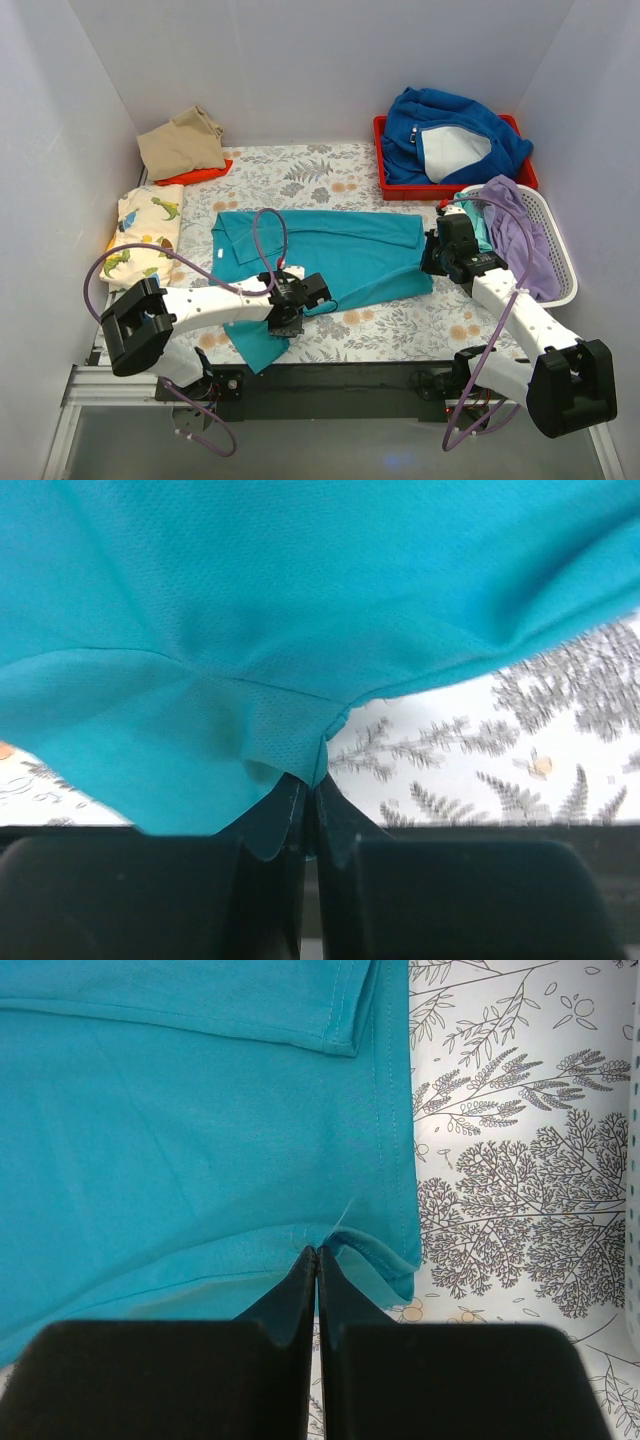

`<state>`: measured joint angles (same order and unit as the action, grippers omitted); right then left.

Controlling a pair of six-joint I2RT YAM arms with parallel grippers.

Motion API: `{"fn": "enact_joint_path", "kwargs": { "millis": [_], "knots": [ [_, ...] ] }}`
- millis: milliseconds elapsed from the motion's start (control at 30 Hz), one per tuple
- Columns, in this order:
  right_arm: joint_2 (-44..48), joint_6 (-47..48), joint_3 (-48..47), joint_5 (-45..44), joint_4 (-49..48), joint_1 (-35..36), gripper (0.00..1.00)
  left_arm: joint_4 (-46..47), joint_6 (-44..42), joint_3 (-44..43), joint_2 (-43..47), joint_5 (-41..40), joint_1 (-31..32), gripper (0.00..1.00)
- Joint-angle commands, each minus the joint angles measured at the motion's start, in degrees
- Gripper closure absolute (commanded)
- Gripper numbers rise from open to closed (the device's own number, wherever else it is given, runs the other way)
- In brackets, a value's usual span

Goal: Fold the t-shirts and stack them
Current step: Fold the tshirt

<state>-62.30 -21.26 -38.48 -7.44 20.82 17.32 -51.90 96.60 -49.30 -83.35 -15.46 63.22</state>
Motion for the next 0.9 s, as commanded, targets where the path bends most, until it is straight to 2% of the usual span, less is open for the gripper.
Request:
{"fn": "enact_joint_path", "kwargs": {
  "millis": [0, 167, 400, 533, 600, 733, 867],
  "knots": [
    [0.9, 0.2, -0.3, -0.8, -1.9, -0.1, 0.99, -4.8, -8.4, -6.1, 1.8, 2.5, 0.3, 1.0],
    [0.7, 0.7, -0.4, -2.1, -1.7, -0.1, 0.99, -12.4, -18.5, -16.0, -2.6, 0.2, -0.6, 1.0],
    [0.5, 1.4, -1.1, -3.0, -1.4, -0.1, 0.99, -11.3, -27.3, -16.5, -5.8, 5.8, -3.1, 0.98],
    [-0.3, 2.2, -1.8, -3.4, -1.4, -0.1, 0.99, -14.0, -30.6, -17.6, -9.0, 7.8, -6.9, 0.98],
    [-1.2, 2.5, -2.4, -3.4, -1.4, -0.1, 0.99, -12.7, -32.3, -17.8, -9.2, 11.8, -8.9, 0.97],
    [-2.3, 3.0, -2.8, -3.5, -2.0, -0.2, 0.99, -11.9, -34.4, -20.6, -10.6, 12.7, -15.9, 0.98],
    [-4.3, 3.4, -3.7, -3.5, -2.5, -0.2, 0.99, -11.2, -38.5, -22.6, -13.1, 13.3, -19.4, 0.97]
  ]
}}
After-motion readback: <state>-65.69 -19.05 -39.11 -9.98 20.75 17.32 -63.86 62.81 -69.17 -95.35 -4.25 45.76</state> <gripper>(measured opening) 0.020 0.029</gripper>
